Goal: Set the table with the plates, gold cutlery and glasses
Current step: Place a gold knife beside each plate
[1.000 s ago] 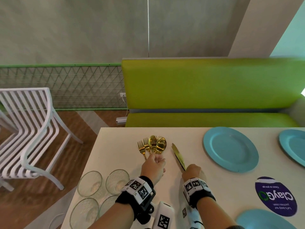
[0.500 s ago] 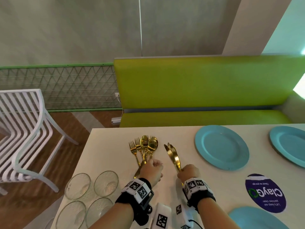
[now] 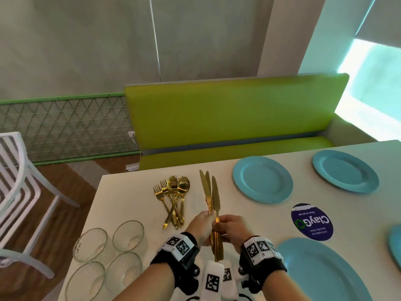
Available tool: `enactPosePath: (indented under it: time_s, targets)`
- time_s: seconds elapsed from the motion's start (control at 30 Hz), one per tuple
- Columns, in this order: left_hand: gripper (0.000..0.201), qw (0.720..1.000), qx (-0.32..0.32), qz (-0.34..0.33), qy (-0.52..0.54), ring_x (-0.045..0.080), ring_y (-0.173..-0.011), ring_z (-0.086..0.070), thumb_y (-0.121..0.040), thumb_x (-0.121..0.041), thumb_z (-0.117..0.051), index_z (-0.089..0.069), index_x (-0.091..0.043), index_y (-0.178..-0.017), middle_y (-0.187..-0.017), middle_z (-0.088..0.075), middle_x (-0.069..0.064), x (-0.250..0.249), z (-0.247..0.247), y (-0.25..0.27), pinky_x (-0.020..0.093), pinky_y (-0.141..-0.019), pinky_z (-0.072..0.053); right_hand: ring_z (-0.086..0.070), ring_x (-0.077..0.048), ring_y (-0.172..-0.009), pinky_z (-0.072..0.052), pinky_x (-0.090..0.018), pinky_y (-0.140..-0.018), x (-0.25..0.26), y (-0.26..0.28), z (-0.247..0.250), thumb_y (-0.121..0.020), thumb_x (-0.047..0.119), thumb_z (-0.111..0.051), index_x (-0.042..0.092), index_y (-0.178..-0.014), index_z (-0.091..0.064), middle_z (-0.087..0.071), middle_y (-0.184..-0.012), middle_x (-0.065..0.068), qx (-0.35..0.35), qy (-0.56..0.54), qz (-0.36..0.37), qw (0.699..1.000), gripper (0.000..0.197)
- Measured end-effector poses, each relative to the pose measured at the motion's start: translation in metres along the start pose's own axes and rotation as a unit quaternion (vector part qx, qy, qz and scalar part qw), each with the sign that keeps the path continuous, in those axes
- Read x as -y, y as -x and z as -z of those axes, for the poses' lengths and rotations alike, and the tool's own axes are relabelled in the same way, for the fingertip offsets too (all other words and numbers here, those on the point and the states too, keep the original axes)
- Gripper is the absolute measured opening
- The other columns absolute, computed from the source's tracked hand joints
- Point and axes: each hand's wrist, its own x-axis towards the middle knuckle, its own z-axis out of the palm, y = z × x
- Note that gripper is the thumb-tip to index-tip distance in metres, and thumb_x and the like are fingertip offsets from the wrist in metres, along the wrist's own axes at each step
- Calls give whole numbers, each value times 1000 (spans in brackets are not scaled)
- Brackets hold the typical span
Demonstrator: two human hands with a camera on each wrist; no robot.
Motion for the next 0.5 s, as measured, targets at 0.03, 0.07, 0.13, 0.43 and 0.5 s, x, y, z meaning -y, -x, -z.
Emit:
enactPosePath:
  time_s: [0.03,0.07,0.13,0.43,0.5]
  targets:
    - [20,1000,9,-7,0,31,-105,-64,-98,-34,-38,-54,-23,-103,-111,-64,12,3,0,7,48,-93,-53,-69,-23,-64,-57,-33,-67,-3,10,-1,-84,0,-62,6,-80,-66,-69,-67,-9,3,-4,3,1000,8]
    - [19,1000,19,-13,-2,31,-101,-65,-98,-30,-39,-55,-22,-102,-108,-64,13,6,1,16,48,-91,-54,-69,-23,-62,-57,-32,-64,-6,20,-2,-84,-2,-62,5,-81,-65,-69,-66,-8,7,-10,6,1000,8]
    - [17,999,36,-19,-5,28,-89,-66,-98,-24,-41,-58,-21,-96,-99,-65,12,16,3,32,47,-86,-57,-69,-23,-60,-57,-33,-61,-14,40,-4,-83,-4,-62,2,-83,-63,-69,-65,-10,12,-16,11,1000,6]
    - [21,996,66,-53,-1,31,-96,-66,-98,-22,-41,-61,-16,-99,-104,-67,16,75,4,103,46,-85,-57,-71,-23,-62,-58,-33,-63,-61,123,-25,-79,-3,-68,4,-84,-56,-71,-68,-12,-41,-26,28,998,15]
    - [22,996,69,-52,6,30,-96,-65,-99,-22,-40,-61,-18,-93,-103,-67,15,86,3,113,46,-85,-57,-71,-25,-65,-57,-36,-67,-73,135,-27,-80,0,-69,6,-82,-56,-72,-68,-11,-49,-33,28,998,15]
